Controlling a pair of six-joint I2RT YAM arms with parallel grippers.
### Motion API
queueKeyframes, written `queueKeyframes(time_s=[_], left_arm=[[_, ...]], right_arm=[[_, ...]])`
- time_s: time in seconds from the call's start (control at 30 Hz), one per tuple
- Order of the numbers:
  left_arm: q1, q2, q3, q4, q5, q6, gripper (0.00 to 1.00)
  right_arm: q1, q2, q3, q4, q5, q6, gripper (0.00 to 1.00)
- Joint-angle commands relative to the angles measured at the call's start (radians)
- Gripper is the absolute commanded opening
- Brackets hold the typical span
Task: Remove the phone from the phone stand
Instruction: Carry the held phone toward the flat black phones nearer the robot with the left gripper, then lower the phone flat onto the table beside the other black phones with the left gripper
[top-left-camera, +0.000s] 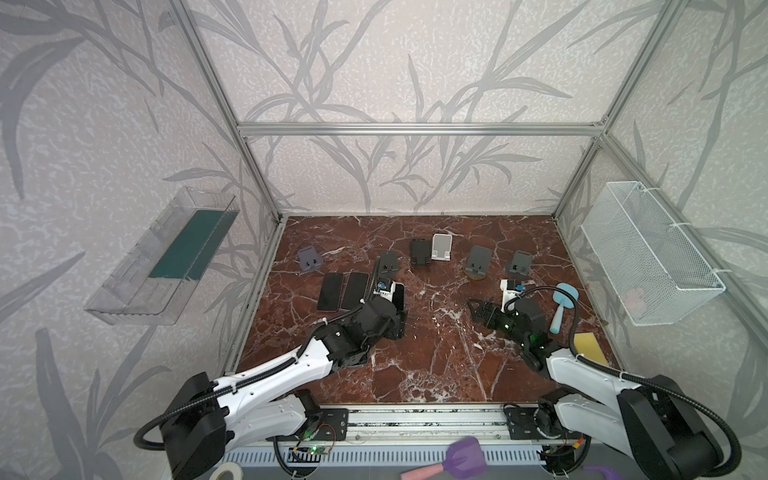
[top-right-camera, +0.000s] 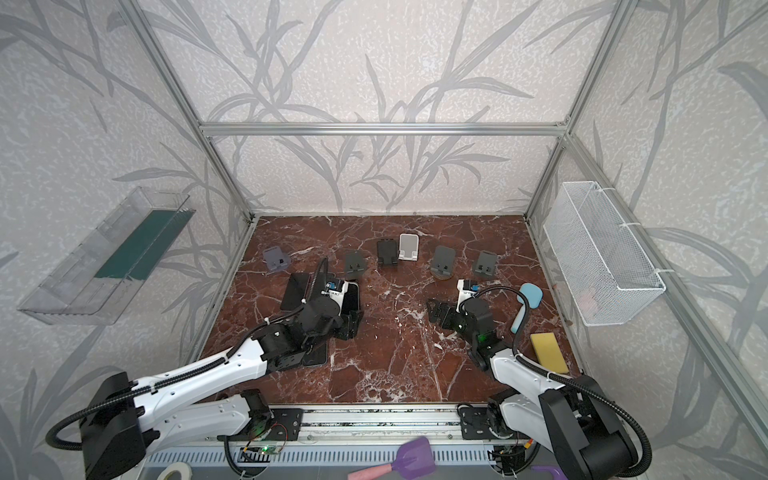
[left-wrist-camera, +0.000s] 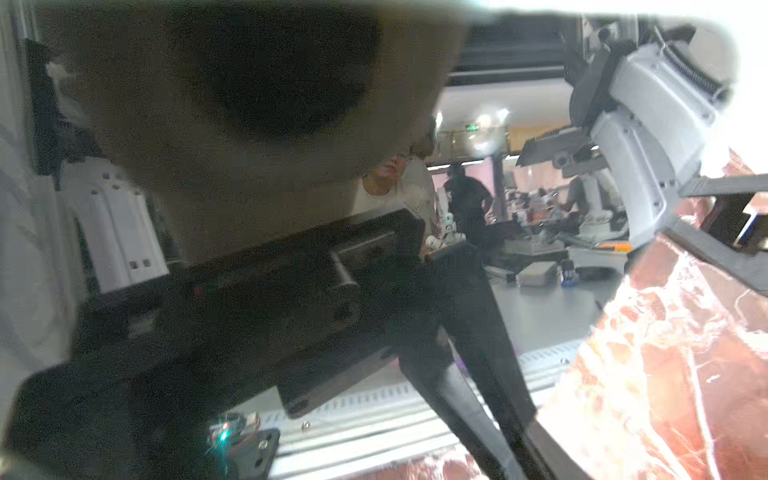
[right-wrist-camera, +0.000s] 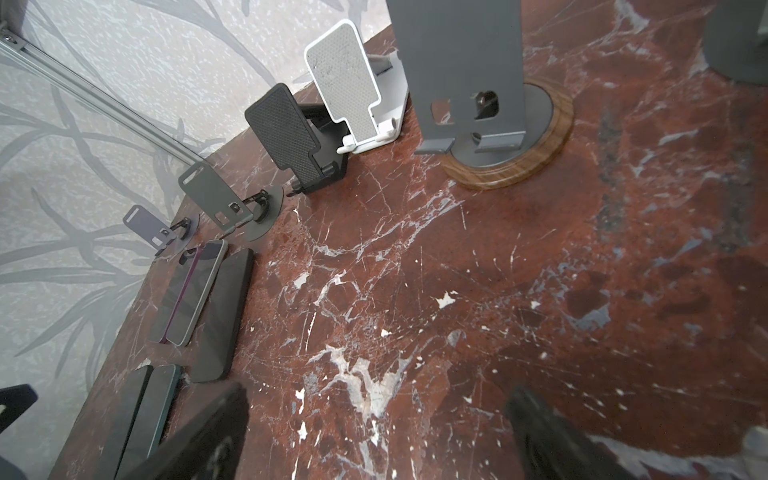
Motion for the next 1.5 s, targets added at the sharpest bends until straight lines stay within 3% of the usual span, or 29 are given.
queueKeyframes(time_s=[0.0, 0.27, 0.4, 0.73, 1.0, 1.47], left_arm=[[-0.015, -0.044, -0.023, -0.087, -0.071, -0.093, 0.51], [-0.081, -0.042, -0.045, -0.183, -0.16, -0.252, 0.49], [-0.118, 0.008, -0.041, -0.18, -0.152, -0.305, 0.48], [-0.175, 0.129, -0.088, -0.078, -0.087, -0.433, 0.48], [-0.177, 0.196, -0.097, -0.056, 0.04, -0.44, 0.47], [-0.176, 0.277, -0.06, -0.148, 0.077, -0.507, 0.46]], right_arm=[[0.004, -0.021, 0.03, -0.041, 0.024, -0.011, 0.96], [0.004, -0.005, 0.038, -0.057, 0.033, -0.005, 0.96], [0.004, -0.012, 0.038, -0.072, 0.042, -0.007, 0.96], [0.003, -0.048, 0.038, -0.101, 0.051, -0.01, 0.96], [0.003, -0.069, 0.031, -0.102, 0.056, -0.01, 0.96], [0.004, -0.064, 0.024, -0.092, 0.058, -0.005, 0.96]])
